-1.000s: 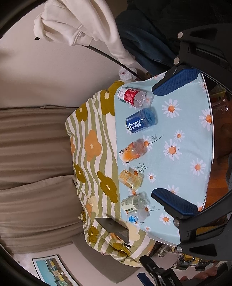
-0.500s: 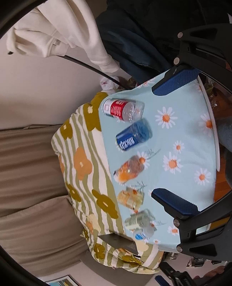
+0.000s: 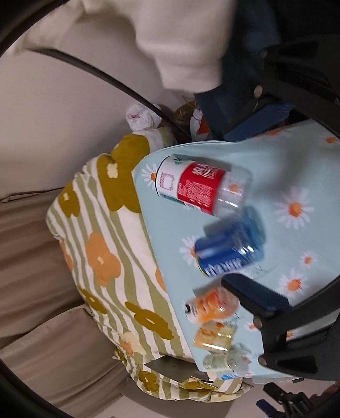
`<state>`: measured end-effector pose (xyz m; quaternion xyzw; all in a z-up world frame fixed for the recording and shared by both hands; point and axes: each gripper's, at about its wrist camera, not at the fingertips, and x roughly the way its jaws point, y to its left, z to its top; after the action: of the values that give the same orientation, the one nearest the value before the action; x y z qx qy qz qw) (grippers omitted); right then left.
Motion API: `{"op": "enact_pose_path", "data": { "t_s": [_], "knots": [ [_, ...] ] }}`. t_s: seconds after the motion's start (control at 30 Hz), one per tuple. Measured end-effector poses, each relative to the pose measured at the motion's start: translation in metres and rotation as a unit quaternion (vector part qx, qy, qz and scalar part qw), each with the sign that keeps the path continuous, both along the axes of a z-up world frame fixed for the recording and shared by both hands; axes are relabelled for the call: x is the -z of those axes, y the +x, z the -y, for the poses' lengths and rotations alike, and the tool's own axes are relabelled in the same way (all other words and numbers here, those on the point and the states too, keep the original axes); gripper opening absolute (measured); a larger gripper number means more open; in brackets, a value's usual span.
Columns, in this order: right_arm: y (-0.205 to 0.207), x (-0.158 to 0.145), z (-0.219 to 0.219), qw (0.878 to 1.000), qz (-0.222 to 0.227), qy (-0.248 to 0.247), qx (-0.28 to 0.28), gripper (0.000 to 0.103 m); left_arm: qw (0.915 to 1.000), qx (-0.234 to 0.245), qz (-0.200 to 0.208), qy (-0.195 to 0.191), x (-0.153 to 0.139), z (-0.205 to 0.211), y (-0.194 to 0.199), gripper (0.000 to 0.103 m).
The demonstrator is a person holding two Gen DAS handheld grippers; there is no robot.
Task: Flip cup upright
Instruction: 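Move the right gripper down to the lying red-label water bottle, then close the right gripper around the red-label bottle's body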
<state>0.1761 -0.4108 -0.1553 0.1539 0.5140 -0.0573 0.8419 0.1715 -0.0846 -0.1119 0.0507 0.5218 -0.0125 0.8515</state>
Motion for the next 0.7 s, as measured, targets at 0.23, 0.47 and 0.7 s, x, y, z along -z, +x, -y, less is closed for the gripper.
{"op": "enact_pose_path", "data": {
  "t_s": [0.23,0.47,0.7],
  "knots": [
    [0.039,0.042,0.026,0.998,-0.045,0.039,-0.007,0.087,0.9993,-0.002,-0.035,0.012,0.023,0.033,0.026,0.103],
    [0.059,0.070,0.034,0.995,-0.069,0.064,-0.018,0.080,0.9985,-0.005,-0.050,0.023,0.035,0.053,0.043,0.103],
    [0.075,0.081,0.034,0.994,-0.076,0.074,-0.035,0.075,0.9982,-0.008,-0.055,0.025,0.040,0.060,0.052,0.103]
  ]
}}
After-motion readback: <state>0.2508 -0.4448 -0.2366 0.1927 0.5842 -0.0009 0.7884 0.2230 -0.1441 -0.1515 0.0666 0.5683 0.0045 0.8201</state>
